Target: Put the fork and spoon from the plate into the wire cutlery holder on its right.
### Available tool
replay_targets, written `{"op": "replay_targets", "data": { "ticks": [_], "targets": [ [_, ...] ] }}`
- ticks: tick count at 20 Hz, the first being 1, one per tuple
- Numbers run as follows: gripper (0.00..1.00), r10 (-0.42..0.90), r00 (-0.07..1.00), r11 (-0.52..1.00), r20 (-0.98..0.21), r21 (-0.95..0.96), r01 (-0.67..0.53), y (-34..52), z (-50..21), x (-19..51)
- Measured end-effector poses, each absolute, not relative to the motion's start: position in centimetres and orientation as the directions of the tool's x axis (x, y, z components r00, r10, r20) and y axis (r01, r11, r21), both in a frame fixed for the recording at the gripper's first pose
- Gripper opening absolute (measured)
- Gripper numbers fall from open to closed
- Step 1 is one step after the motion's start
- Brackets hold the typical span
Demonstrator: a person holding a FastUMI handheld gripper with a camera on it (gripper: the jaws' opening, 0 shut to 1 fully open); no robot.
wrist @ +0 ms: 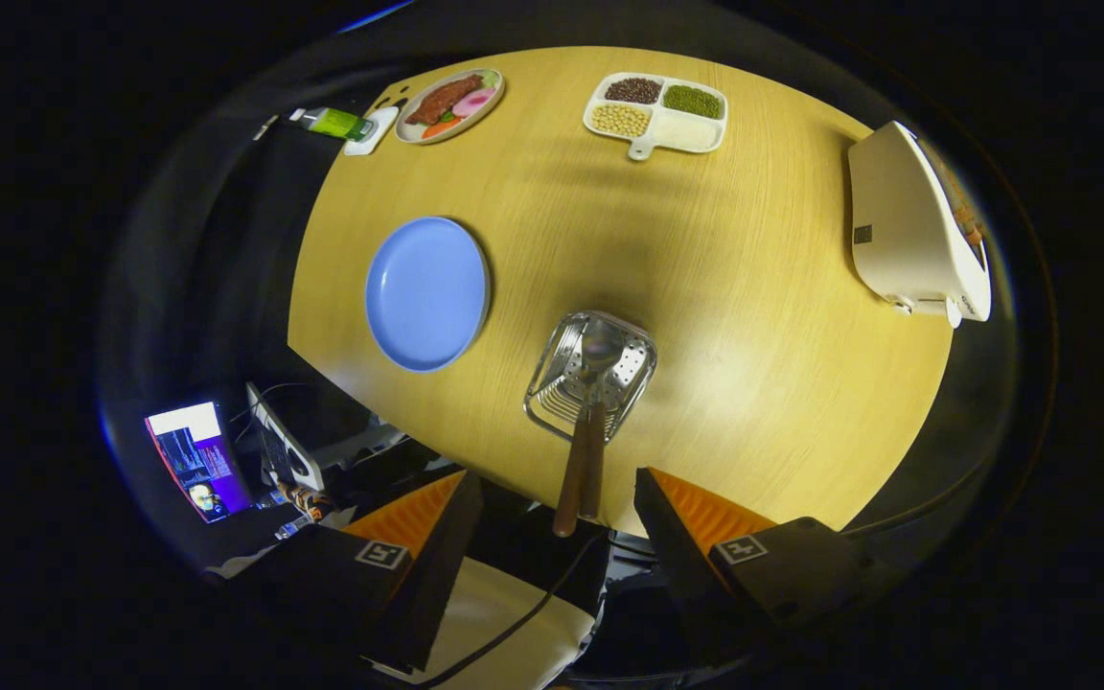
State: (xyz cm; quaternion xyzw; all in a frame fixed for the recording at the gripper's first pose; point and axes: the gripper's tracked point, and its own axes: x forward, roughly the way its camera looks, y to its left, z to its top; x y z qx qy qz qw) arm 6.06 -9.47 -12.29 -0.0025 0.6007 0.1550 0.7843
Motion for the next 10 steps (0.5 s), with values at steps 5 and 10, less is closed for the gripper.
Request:
{"op": "replay_targets", "data": {
  "ticks": [5,10],
  "targets": [
    [0.99,0.297,0.391,0.946,-0.871,0.212,-0.246,-7.8,-9.7,4.8],
    [0.99,0.306,0.567,0.948,-0.764,0.188,-0.259,-6.8,-7.0,2.8]
  ]
}}
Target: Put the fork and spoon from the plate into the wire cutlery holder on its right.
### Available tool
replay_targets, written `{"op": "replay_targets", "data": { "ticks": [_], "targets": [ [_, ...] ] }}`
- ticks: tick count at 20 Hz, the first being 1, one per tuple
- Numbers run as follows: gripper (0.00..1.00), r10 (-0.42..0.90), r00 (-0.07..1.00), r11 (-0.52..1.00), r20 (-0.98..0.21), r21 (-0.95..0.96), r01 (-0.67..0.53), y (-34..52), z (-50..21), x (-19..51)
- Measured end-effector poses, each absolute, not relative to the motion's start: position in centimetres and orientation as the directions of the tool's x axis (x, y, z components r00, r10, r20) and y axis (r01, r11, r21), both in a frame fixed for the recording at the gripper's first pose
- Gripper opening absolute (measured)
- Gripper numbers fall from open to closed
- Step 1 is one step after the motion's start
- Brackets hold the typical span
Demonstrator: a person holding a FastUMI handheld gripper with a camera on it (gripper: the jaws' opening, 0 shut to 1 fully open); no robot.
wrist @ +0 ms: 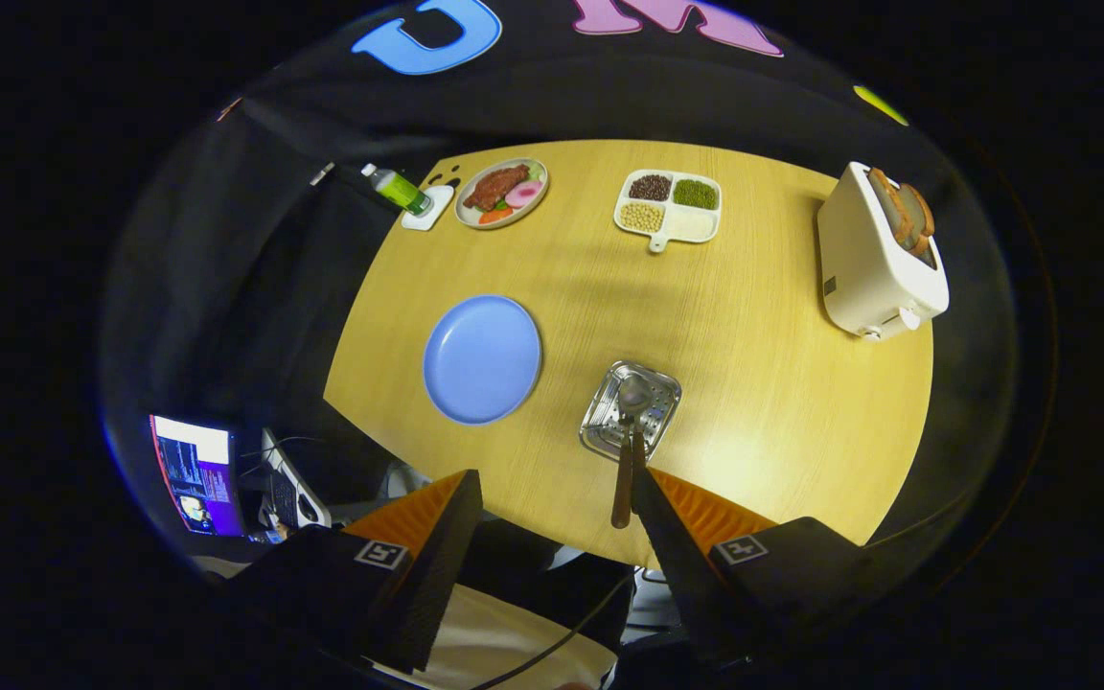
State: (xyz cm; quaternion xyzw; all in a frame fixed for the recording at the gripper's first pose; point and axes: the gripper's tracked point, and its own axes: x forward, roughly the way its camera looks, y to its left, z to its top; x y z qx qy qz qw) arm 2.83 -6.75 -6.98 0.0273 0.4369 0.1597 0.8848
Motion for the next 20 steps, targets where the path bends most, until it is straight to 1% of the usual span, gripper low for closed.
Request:
{"op": "replay_targets", "data": {
  "ticks": [4,8,10,13,16,20],
  "targets": [
    [0.99,0.320,0.716,0.947,-0.621,0.192,-0.257,-5.0,-3.9,1.7],
    [0.99,0.334,0.821,0.941,-0.463,0.217,-0.260,-3.2,-0.1,0.7],
    [0.99,0.313,0.872,0.945,-0.376,0.213,-0.247,-3.3,2.0,0.6],
    [0.99,0.240,0.951,0.959,-0.195,0.198,-0.202,-5.2,7.2,-0.7],
    [0.99,0.162,0.986,0.976,-0.023,0.153,-0.157,-6.5,12.0,-2.7],
    [0.99,0.075,0.985,0.992,0.154,0.091,-0.090,-7.5,16.2,-6.0]
  ]
}}
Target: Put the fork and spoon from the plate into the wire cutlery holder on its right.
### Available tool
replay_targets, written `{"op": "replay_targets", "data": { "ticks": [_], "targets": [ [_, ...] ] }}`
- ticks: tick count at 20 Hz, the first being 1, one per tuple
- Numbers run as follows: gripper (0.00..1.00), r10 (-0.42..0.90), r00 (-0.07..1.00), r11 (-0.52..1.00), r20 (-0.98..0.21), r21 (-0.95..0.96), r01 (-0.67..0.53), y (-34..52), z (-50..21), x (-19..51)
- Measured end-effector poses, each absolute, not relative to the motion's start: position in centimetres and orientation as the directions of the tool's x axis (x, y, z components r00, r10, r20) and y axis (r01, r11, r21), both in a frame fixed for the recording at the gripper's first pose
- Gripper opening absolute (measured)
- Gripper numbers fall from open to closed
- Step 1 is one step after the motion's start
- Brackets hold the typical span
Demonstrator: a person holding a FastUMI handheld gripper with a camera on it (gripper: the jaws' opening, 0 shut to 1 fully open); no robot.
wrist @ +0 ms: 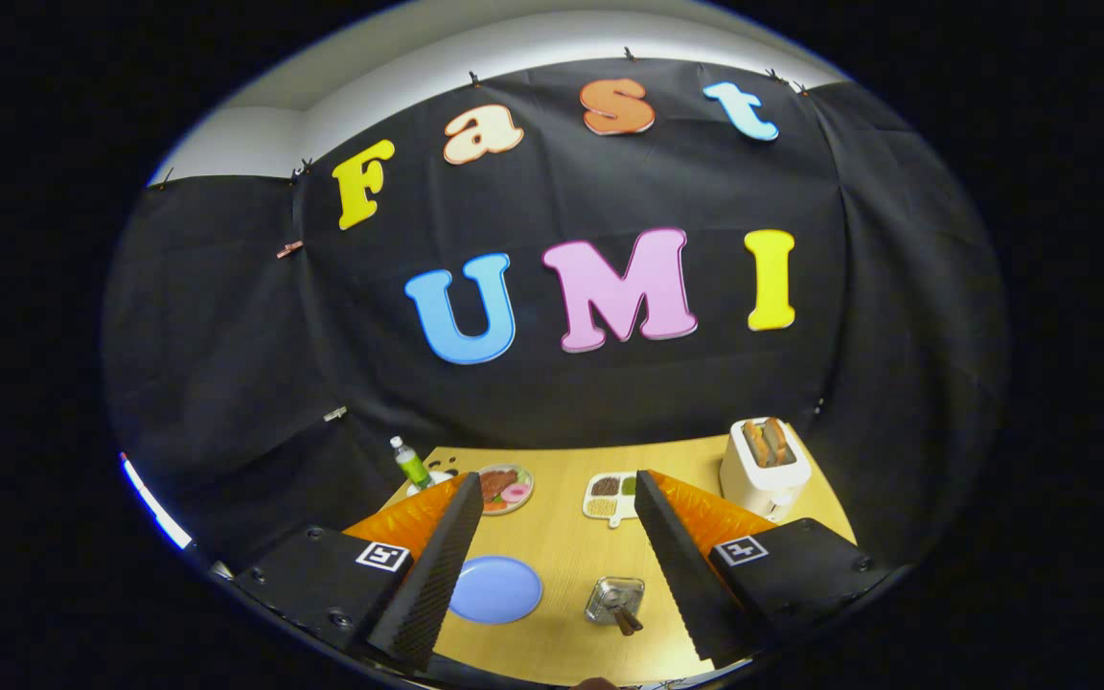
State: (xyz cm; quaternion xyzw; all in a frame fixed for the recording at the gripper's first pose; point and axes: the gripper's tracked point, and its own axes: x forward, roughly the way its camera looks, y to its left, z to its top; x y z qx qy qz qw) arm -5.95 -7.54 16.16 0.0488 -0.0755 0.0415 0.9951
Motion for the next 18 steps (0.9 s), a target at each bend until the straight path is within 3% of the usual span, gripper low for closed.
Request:
{"op": "replay_targets", "data": {
  "ticks": [5,10,18],
  "targets": [
    [0.98,-0.038,0.928,0.996,0.371,0.093,0.004,-8.1,17.5,-8.6],
    [0.99,-0.107,0.948,0.994,0.299,-0.001,0.113,-8.5,10.8,-8.2],
    [0.99,-0.082,0.993,0.997,0.080,0.013,0.081,-7.6,2.0,-6.3]
  ]
}}
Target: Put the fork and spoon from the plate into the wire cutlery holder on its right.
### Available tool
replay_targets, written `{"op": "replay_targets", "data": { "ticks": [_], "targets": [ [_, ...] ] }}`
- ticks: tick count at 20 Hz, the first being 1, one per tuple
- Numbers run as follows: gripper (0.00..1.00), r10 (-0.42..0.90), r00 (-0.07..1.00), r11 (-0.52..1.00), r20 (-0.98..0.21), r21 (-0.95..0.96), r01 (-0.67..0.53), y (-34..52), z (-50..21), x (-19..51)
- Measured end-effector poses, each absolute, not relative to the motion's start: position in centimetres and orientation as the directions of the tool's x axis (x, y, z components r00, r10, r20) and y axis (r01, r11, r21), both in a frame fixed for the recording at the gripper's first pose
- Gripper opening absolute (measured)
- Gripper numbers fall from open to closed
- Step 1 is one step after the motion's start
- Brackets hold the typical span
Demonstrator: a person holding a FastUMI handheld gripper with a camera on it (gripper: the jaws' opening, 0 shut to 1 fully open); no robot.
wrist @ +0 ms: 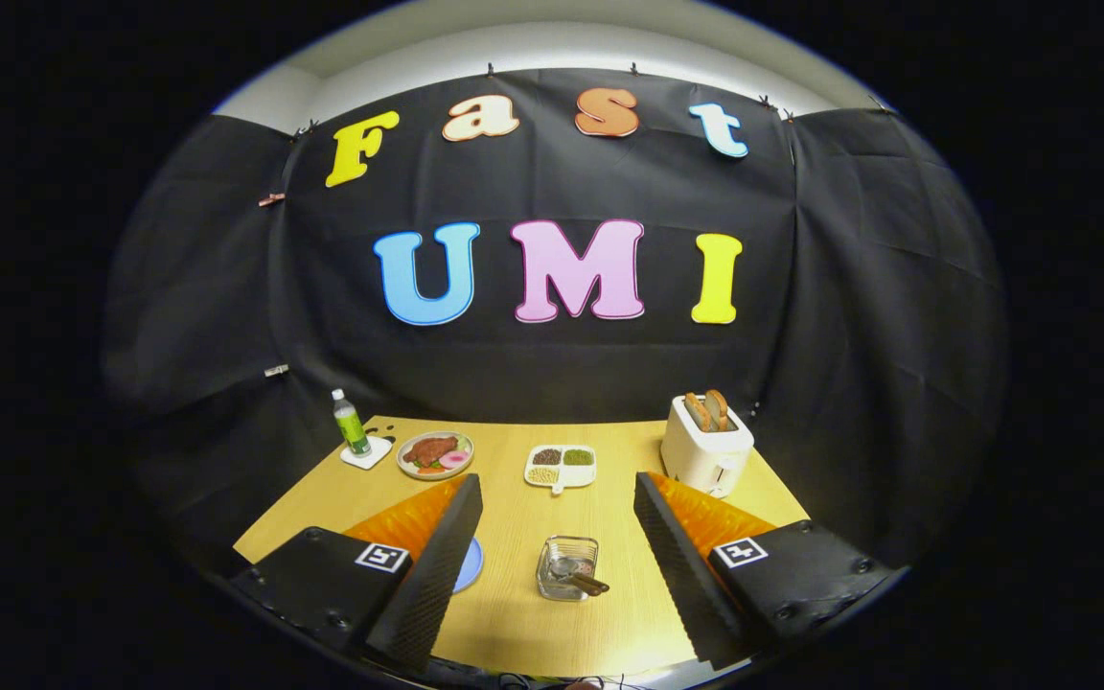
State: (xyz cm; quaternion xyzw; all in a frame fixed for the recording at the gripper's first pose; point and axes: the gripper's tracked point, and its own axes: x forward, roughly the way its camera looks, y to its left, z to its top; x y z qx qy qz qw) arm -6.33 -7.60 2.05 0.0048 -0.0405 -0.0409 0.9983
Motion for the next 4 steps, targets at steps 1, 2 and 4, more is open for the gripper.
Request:
{"op": "replay_targets", "data": {
  "ticks": [1,2,4],
  "targets": [
    [0.99,-0.077,0.995,0.997,0.068,0.019,0.076,-7.44,1.68,-6.21],
    [0.99,-0.077,0.995,0.997,0.059,0.027,0.075,-7.30,1.46,-5.86],
    [0.99,-0.068,0.996,0.997,0.051,0.042,0.066,-7.01,1.33,-5.32]
  ]
}}
